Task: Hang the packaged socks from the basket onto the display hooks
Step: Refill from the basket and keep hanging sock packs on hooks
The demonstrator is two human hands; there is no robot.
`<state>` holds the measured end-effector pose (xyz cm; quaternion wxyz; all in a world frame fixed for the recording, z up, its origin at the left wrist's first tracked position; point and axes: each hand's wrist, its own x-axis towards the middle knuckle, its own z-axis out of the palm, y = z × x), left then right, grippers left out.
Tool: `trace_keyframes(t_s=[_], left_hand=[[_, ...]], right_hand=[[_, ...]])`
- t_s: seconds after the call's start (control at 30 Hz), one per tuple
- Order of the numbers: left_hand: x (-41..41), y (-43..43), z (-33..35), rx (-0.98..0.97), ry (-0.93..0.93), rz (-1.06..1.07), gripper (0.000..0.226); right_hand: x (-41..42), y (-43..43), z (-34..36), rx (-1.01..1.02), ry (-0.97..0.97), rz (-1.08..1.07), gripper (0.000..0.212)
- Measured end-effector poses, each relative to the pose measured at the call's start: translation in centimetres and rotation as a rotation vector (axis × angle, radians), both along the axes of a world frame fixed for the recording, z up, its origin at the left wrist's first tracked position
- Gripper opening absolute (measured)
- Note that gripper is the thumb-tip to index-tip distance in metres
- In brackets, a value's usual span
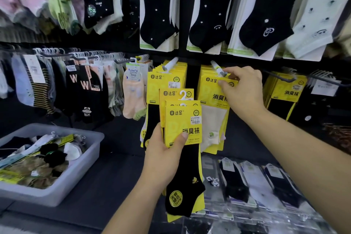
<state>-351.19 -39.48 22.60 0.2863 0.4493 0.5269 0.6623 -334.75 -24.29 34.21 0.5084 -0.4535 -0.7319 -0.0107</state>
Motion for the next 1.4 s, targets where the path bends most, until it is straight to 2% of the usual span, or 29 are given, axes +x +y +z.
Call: trace_keyframes(t_s=[0.37, 0.43, 0.47, 0.5, 0.57, 0.63, 0.8, 0.9, 0.97, 1.07, 1.13, 1.27, 1.4], left_hand=[[0.6, 0.3, -0.1, 0.01, -0.009, -0.037, 0.029], [0.7, 0.4, 0.0, 0.009, -0.03, -0.038, 0.029], [0.7, 0.4, 0.1, 0.009, -0.042, -0.038, 0.029], [0.8, 0.3, 0.2, 0.01, -0.055, -0.041, 0.029], [0.9, 0.3, 0.2, 0.018, -0.081, -0.048, 0.028], [1.1, 0.3, 0.2, 0.03, -0.095, -0.057, 0.029], [1.5, 0.4, -0.1, 0.068, -0.064, -0.057, 0.033], [1.5, 0.5, -0.2, 0.087, -0.049, -0.065, 0.03], [1.5, 0.5, -0.1, 0.098, -0.106, -0.097, 0.027], [1.6, 0.5, -0.1, 0.098, -0.163, -0.126, 0.035], [1.6, 0.6, -0.1, 0.088, -0.145, -0.112, 0.026], [1.7, 0.7, -0.1, 0.078, -0.137, -0.107, 0.02], [2.0, 0.7, -0.1, 0.055, -0.082, -0.115, 0.034]], right_hand=[[-0.6, 1.1, -0.4, -0.042, 0.023, -0.069, 0.04], [-0.4, -0.4, -1.3, -0.019, 0.098, -0.045, 0.026], [-0.4, -1.4, -1.9, -0.055, 0.153, 0.007, 0.016], [-0.4, -2.4, -2.5, -0.142, 0.213, 0.091, 0.016], [-0.6, -4.3, -3.7, -0.388, 0.306, 0.31, 0.031], [-0.7, -5.9, -4.5, -0.58, 0.32, 0.463, 0.038], [-0.4, -6.6, -5.4, -0.599, 0.363, 0.514, 0.038], [0.1, -6.5, -5.6, -0.636, 0.36, 0.578, 0.025], [0.4, -6.4, -5.7, -0.707, 0.445, 0.639, 0.013], [1.1, -5.8, -5.2, -0.767, 0.607, 0.65, 0.014], [1.6, -5.4, -4.5, -0.798, 0.668, 0.644, 0.014], [2.1, -5.1, -3.4, -0.806, 0.611, 0.6, 0.018], [1.9, -5.7, -3.0, -0.792, 0.498, 0.616, 0.016]])
